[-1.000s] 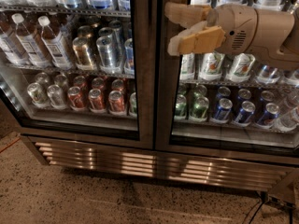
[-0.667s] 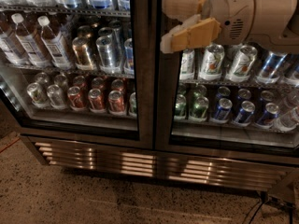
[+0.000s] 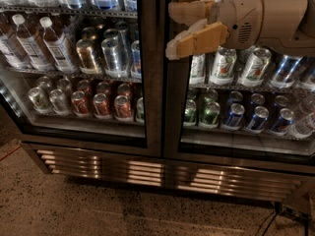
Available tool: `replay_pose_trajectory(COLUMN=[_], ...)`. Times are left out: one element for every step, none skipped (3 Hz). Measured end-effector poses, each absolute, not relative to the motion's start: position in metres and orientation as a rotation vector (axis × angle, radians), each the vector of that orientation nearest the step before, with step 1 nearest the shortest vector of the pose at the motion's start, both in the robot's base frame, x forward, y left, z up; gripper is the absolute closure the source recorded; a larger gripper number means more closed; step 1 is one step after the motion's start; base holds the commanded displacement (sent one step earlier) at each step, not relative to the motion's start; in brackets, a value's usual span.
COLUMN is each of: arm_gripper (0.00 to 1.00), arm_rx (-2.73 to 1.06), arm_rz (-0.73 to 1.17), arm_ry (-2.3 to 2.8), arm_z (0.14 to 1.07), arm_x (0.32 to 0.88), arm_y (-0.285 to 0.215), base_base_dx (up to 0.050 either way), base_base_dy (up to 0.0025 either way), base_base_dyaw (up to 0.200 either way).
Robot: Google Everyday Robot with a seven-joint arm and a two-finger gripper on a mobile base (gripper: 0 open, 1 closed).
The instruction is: Open left fridge door
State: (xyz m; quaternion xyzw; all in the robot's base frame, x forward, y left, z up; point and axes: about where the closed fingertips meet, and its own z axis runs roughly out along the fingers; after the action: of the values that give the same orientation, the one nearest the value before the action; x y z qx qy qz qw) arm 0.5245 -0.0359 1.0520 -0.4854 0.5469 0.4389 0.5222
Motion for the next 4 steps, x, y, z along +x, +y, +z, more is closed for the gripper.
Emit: replay_pose_trajectory(arm_gripper=[0.00,0.00,0.00,0.00], arm_rx=[-1.150,-1.128,-1.119,-1.119], arm_rz=[1.072,1.093,1.118,1.118], arm_ry=[1.308,1.322,1.352,1.352], arm_z=[1.052,1.062,1.040,1.040], arm_x=[0.525,0.529,0.534,0.534], arm_y=[-0.032,0.013,0.009,0.009], base_base_dx=[0.000,0.000,0.000,0.000], base_base_dy=[0.00000,0.00000,0.00000,0.00001], base_base_dyaw=[0.000,0.000,0.000,0.198])
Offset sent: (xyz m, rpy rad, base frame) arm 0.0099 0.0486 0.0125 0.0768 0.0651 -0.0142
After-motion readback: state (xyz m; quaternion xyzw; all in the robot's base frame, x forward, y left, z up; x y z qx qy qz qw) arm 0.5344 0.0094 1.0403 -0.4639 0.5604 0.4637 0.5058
